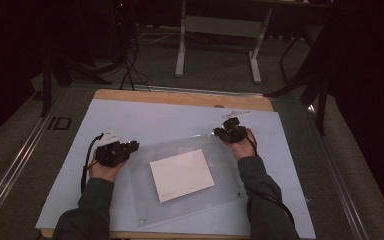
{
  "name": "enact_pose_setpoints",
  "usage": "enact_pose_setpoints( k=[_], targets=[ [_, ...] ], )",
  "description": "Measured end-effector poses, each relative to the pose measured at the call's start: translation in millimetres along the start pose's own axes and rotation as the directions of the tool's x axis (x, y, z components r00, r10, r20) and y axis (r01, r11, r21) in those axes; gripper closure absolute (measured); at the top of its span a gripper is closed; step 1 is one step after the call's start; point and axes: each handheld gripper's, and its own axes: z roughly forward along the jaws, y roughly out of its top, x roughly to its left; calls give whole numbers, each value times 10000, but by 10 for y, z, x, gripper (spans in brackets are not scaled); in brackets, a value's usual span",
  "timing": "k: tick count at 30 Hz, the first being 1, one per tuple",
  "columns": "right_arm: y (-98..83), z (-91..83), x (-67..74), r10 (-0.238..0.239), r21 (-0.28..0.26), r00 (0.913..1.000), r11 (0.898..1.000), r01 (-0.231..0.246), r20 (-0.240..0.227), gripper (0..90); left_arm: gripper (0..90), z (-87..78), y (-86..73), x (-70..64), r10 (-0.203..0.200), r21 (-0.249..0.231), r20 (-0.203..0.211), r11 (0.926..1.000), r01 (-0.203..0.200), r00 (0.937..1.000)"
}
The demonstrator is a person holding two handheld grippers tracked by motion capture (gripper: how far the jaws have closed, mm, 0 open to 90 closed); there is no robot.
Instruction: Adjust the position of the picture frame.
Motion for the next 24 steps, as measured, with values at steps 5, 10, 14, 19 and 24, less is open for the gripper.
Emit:
enact_pose_setpoints(
  k=[5,10,14,19,24],
  targets=[
    [-126,-86,-47,134,125,9998,9998,-136,131,851,815,236,129,118,-249,315,-122,9992,253,9996],
    [-235,-175,-17,97,382,9997,9992,-105,212,839,815,462,166,230,-701,650,-271,9953,717,9972],
    [-266,-187,-23,146,445,9996,9989,-157,236,840,818,590,133,224,-1019,873,-317,9907,1044,9943],
    [-372,-128,-80,378,568,9991,9976,-388,189,843,823,644,131,203,-880,1185,-446,9886,927,9951],
    [-391,-89,-115,461,613,9988,9970,-471,170,843,826,650,109,160,-731,1435,-397,9866,781,9965]
  ],
)
